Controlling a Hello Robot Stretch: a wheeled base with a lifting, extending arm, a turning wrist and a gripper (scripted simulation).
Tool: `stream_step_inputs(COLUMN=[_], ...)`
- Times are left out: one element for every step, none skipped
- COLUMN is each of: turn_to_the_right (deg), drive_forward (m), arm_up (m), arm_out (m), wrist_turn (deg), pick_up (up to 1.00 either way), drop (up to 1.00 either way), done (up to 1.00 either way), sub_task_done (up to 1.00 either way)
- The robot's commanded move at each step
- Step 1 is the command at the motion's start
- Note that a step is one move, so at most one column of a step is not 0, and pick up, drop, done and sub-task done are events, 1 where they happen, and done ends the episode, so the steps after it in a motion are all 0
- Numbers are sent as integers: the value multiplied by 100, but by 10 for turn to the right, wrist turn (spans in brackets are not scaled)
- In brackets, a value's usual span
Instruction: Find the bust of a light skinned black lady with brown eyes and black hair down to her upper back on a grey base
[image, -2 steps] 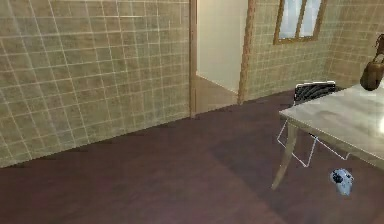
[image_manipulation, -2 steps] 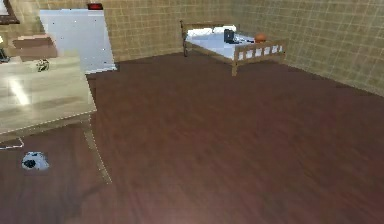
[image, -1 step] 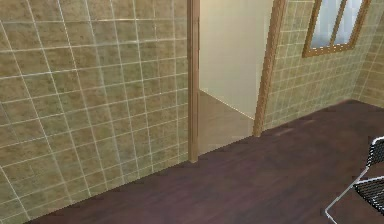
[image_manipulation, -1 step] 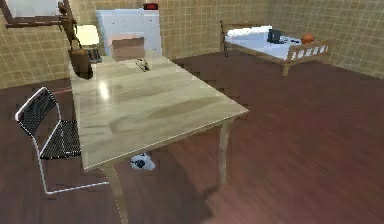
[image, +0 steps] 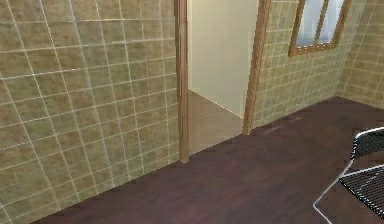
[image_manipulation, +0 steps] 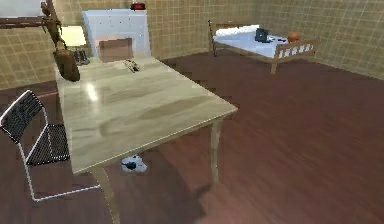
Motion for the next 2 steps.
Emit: stream_step_inputs(turn_to_the_right=[0,150], drive_forward=[25,0], arm_up=[0,0], arm_out=[0,0], wrist_turn=[0,0], pick_up=[0,0], drop=[0,0], done=[0,0], sub_task_done=[0,0])
